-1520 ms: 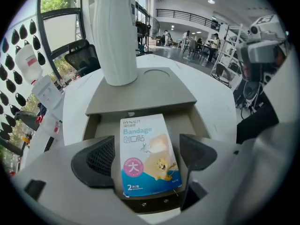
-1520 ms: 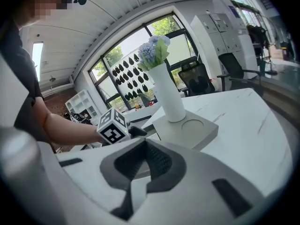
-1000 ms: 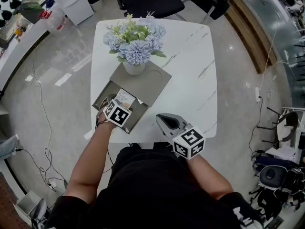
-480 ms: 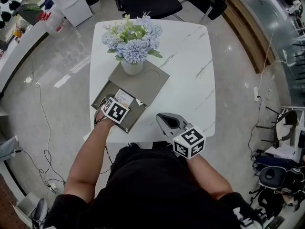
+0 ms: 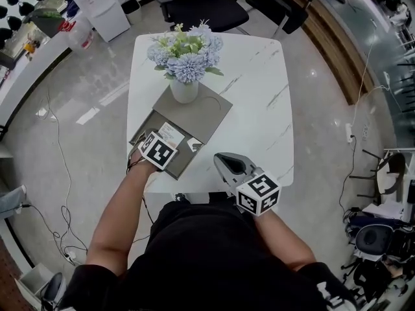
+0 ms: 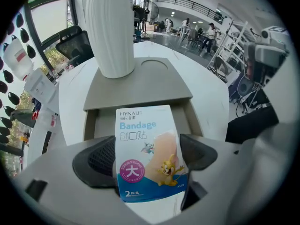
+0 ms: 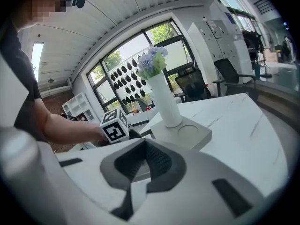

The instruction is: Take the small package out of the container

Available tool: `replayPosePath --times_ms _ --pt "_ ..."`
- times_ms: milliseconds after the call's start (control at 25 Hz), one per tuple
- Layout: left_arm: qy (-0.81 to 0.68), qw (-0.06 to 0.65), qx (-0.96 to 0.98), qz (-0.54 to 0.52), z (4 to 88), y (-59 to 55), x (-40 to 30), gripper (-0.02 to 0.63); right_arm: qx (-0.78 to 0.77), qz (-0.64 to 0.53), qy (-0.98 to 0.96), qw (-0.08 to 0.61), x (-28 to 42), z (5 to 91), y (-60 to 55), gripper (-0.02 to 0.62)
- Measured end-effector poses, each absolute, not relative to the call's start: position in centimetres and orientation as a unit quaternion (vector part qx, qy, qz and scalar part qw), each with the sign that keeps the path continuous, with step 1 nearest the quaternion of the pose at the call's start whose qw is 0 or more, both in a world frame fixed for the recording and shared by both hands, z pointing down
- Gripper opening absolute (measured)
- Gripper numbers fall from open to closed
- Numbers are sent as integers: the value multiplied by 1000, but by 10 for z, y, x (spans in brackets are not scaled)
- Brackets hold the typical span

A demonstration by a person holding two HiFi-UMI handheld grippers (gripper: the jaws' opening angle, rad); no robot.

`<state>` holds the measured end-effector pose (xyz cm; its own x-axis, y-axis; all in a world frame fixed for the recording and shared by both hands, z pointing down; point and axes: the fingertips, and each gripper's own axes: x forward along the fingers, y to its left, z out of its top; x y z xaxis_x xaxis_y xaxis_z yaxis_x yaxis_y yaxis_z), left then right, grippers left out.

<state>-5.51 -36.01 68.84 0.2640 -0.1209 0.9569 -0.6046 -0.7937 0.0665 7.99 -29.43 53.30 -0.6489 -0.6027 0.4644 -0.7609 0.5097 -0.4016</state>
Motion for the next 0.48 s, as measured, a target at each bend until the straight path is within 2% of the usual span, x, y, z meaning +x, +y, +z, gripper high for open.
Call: replayPosePath --times_ms 480 --pt "-297 209 816 450 603 -355 -57 430 389 258 -875 124 64 506 -292 0"
